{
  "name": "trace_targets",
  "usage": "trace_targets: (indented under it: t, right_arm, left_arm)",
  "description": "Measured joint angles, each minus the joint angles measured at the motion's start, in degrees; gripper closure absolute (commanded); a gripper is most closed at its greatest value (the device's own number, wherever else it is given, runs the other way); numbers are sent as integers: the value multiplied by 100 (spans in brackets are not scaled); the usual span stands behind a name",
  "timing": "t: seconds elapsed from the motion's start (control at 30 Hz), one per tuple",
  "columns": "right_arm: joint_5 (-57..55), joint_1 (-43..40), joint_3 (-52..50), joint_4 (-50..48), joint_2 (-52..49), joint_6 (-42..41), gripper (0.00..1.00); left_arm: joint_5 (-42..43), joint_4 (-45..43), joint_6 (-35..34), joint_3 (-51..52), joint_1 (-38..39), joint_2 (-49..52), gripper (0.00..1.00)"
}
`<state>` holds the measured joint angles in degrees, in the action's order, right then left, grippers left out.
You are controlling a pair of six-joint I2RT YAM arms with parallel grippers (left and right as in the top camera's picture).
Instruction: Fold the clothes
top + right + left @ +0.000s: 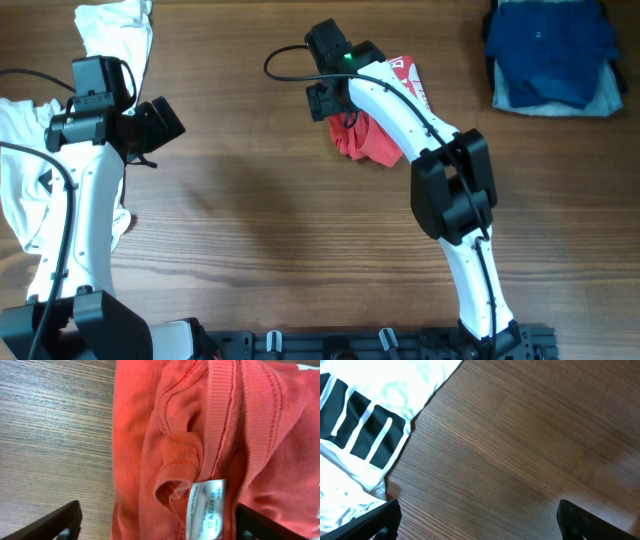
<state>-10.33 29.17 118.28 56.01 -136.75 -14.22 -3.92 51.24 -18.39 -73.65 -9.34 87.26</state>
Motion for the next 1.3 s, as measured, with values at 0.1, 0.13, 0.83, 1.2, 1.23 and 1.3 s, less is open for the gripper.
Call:
trace_targets:
  t: [0.1,0.13,0.83,1.2,1.23,1.3]
  right_arm:
    - [0,0,0,-68,-181,-7,13]
    - [0,0,0,-85,-251,11,16]
    - [-258,-136,37,-81,-291,103,96]
    - [-282,-1084,35,-472,1040,949,95]
    - [-282,-1178,35,-555,1224,1102,96]
    - [-282,-1305,35,-675,1499,1338,96]
  left_arm:
    - [0,0,0,0,0,0,0]
    - [0,0,0,0,0,0,0]
    - [0,0,2,0,0,0,0]
    - [0,-2,0,0,0,0,0]
    - [0,-2,0,0,0,0,0]
    - [0,-4,2,0,0,0,0]
